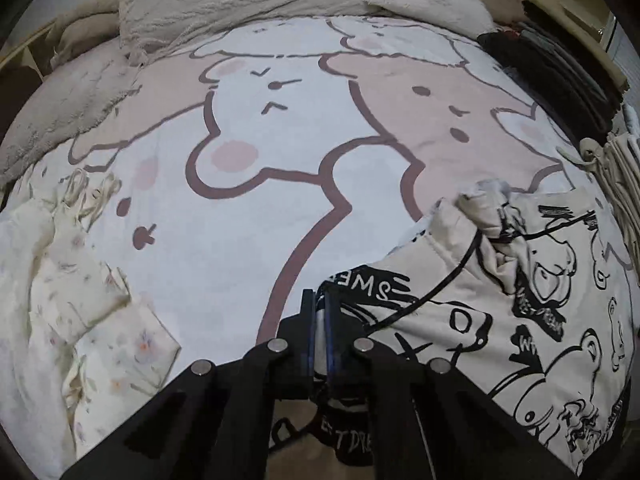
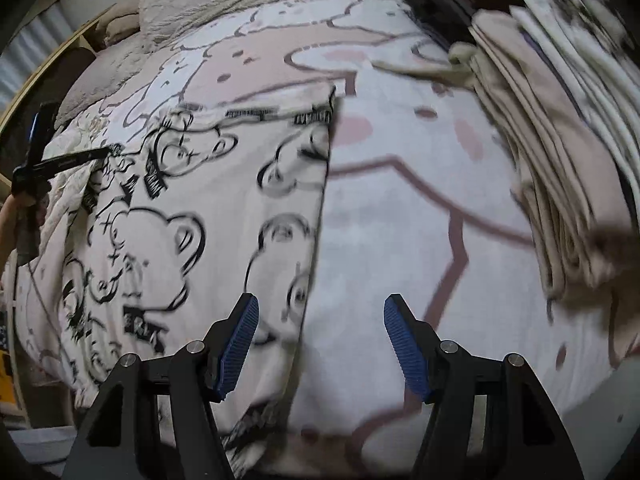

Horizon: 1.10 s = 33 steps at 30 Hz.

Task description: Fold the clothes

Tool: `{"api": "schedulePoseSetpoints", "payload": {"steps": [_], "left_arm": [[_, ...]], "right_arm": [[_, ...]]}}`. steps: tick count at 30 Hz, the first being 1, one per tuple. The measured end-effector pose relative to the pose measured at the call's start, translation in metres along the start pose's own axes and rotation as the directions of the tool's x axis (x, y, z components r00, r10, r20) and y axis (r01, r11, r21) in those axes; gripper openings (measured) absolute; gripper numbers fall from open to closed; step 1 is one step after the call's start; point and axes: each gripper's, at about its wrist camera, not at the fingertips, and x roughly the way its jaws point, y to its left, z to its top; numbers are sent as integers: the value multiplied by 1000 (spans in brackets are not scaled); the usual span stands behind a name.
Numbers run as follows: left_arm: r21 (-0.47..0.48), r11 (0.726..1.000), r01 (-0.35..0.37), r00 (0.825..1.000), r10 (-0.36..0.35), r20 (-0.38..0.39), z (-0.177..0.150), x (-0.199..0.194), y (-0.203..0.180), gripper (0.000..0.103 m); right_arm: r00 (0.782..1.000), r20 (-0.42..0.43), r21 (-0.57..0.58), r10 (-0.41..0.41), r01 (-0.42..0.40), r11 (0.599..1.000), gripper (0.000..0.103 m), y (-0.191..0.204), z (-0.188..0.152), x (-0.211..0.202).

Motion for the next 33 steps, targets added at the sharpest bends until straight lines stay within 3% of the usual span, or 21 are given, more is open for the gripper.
{"api": "schedulePoseSetpoints", "payload": {"steps": [5, 8, 9, 14, 17, 19, 22, 27, 30, 33], "left_arm": [[20, 1000, -1, 1000, 1, -23, -6, 11, -14, 10], [-26, 1000, 5, 1000, -4, 29, -10, -7, -11, 42], [-38, 999, 0, 999, 2, 53, -14, -17, -9, 45], [-97, 995, -21, 989, 35, 141, -62, -70, 5, 46], [-135, 990, -38, 993, 52, 103, -95, -72, 12, 46], [-164, 983, -86, 994, 96, 54, -113, -59, 20, 46], [-220, 961, -168, 986, 168, -18, -136, -34, 36, 49], [-308, 943, -128, 987, 152, 58, -132, -42, 52, 49], [-315, 944, -94, 980, 144, 139, -115, -61, 54, 49], [-291, 953, -85, 983, 127, 129, -96, -57, 53, 49]], "right_arm": [[997, 65, -4, -32, 33, 999, 66, 0, 43, 18], [997, 69, 16, -39, 38, 999, 66, -4, 72, 35], [997, 70, 23, -41, 40, 999, 66, -5, 82, 41], [999, 31, 95, -24, 21, 995, 66, -15, 120, 77], [1000, -14, 105, -3, 4, 994, 65, -17, 130, 100], [999, 1, 65, -38, 38, 997, 31, -14, 133, 105], [999, 9, 85, -39, 38, 996, 13, -27, 137, 105], [996, 29, 70, -83, 81, 994, 13, -37, 138, 100], [994, 30, 49, -109, 107, 993, 13, -35, 136, 101], [991, 24, 34, -129, 128, 991, 13, -33, 134, 103]]}}
